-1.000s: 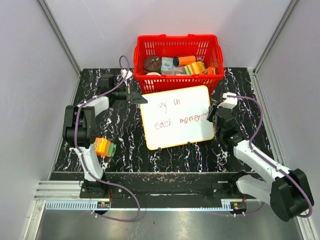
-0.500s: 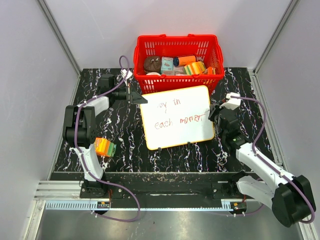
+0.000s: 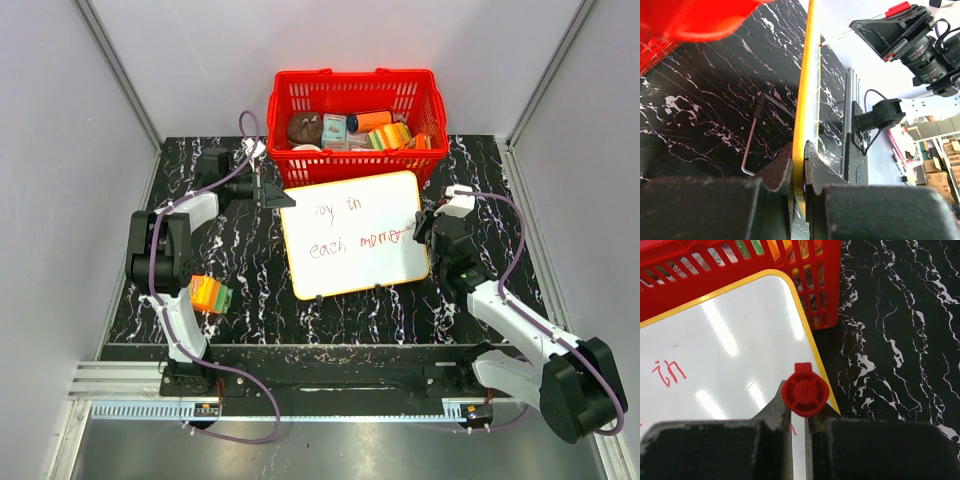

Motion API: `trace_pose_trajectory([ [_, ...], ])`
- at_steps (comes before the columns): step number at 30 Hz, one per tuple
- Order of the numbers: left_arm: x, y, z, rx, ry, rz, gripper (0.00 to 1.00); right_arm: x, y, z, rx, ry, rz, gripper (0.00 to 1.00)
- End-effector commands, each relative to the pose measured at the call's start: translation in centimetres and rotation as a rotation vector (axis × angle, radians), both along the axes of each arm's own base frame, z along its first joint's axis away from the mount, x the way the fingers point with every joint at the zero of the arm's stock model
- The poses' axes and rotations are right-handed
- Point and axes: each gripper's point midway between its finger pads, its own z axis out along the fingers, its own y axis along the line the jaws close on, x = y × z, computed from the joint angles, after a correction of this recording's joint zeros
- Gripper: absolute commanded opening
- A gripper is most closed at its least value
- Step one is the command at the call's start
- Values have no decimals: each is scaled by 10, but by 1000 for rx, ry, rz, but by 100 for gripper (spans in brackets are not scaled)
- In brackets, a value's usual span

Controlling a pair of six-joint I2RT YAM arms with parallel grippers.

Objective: Write a sentence on the whiteboard
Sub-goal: Write on the whiteboard with the whiteboard.

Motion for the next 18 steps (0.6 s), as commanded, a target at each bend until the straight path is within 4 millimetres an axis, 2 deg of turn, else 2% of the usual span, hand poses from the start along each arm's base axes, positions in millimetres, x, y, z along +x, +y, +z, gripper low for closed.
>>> trace_pose_trajectory([
  [1,8,-18,-26,67,-160,-11,0,7,1,30,44,-86,-3,0],
  [8,7,-19,-26,67,-158,-15,0,10,0,30,45,-89,-20,0],
  [18,8,-19,-26,70,-158,-13,0,6,1,15,35,-45,-7,0],
])
